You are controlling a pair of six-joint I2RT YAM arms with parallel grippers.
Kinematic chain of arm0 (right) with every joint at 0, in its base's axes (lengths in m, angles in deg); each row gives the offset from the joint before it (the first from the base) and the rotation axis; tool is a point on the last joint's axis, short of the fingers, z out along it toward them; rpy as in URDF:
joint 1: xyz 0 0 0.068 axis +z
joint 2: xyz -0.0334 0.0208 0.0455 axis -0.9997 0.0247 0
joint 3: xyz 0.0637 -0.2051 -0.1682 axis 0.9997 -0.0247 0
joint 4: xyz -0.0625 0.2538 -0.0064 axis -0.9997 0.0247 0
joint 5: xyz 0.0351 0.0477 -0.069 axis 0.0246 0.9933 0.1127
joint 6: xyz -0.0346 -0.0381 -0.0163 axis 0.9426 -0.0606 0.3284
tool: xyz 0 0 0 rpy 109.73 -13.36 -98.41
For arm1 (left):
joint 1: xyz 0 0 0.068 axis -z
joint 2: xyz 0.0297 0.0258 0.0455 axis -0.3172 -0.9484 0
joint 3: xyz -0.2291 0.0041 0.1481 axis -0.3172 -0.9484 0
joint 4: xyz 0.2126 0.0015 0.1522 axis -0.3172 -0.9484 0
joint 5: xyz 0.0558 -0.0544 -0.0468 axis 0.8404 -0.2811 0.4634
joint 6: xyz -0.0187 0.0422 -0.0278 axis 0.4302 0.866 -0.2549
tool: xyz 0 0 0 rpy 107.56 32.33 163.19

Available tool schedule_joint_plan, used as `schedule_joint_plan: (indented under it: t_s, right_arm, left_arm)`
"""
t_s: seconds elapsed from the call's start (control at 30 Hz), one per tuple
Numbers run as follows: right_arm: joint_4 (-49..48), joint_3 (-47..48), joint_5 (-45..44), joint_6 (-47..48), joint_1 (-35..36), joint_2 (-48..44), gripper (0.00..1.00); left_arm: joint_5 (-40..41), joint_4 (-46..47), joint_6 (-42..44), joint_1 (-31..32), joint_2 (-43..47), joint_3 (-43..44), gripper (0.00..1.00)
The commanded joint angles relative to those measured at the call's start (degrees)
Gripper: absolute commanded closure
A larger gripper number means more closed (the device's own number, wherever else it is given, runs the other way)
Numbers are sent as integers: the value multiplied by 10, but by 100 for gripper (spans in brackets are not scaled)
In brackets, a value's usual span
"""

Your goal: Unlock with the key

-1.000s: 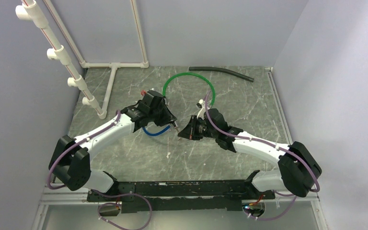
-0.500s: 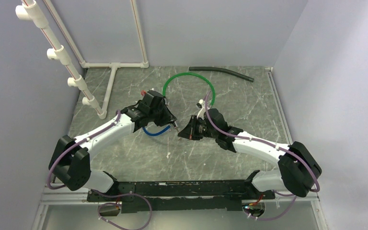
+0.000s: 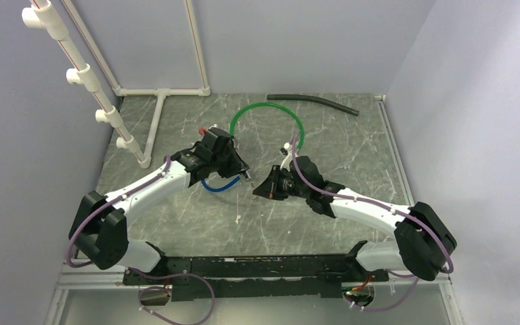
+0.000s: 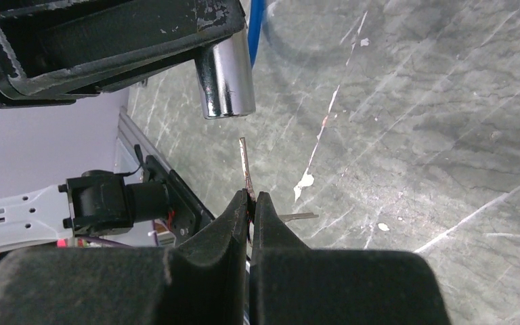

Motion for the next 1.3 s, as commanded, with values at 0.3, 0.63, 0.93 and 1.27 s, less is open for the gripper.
schedule_joint_plan:
  t_s: [0.3, 0.63, 0.93, 1.27]
  right_arm:
    - [-34, 18, -10, 2, 2, -5, 100]
    - [-31, 32, -10, 6, 3, 5, 100]
    - [-30, 43, -9, 7, 2, 13, 100]
    - [-32, 39, -8, 4, 3, 12, 100]
  left_arm:
    - [10, 23, 3, -1, 20, 20, 100]
    - [4, 33, -2, -1, 20, 13, 100]
    - [2, 36, -3, -1, 22, 9, 100]
    - [7, 30, 1, -1, 22, 11, 100]
